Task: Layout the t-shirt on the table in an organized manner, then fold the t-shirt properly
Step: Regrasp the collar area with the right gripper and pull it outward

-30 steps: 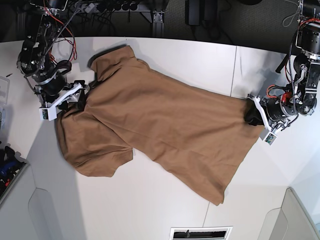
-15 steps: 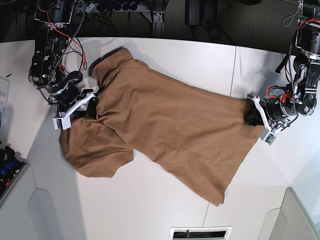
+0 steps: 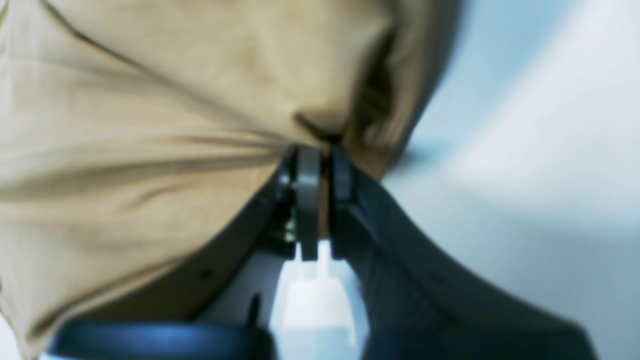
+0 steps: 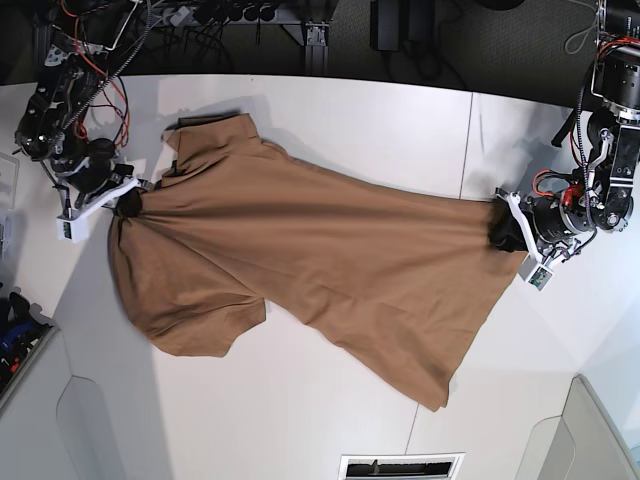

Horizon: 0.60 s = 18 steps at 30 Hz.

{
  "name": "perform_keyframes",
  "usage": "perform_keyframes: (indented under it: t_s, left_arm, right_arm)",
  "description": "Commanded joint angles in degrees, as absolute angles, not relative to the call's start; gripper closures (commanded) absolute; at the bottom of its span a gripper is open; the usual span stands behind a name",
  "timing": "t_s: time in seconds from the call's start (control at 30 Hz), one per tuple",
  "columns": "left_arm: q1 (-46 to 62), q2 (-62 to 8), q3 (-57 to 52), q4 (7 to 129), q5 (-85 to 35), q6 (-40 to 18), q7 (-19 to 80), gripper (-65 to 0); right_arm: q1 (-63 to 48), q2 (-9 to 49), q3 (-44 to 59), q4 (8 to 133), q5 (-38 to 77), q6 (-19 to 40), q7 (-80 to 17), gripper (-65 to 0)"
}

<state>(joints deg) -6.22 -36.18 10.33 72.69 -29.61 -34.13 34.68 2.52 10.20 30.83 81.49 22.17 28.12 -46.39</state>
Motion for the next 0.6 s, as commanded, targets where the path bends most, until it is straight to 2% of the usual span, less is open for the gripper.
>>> perform_keyframes:
  t_s: [0.0,0.13,0.17,0.27,0.33,0.57]
  left_arm:
    - [-6.5,-37.2,10.2,72.6,-27.6,-33.7,37.5,-15.6]
    - [-6.5,-37.2,10.2,72.6,-28.4,-33.7,37.5,-15.6]
    - [-6.5,-37.2,10.2,72.7,-29.1,-33.8,37.5,-15.6]
    - [-6.5,-37.2,10.2,74.0,-32.8,-37.4,37.7,-15.6]
    - [-6.5,-37.2,10.2,75.6,-35.4,-39.3,39.2,-15.6]
    - [-6.3,-38.8,10.2,83.4,-40.1,-39.9,43.6,-15.6]
  right_arm:
    - [2.7,12.0,32.0,82.0,22.0,27.5,-46.9,-1.7]
    - [1.6,15.2,33.6,82.0,26.5,28.1,-46.7,-2.7]
    - [1.3,15.7,33.7,82.0,27.5,28.9,-46.7,-6.0]
    - [0.8,16.6,33.8,82.0,29.7,28.9,-46.7,-22.8]
    - [0.7,16.5,34.3,82.0,30.5,29.0,-46.7,-31.3]
    - [0.4,16.2,37.6,84.7,39.6,31.4,-46.6,-32.1]
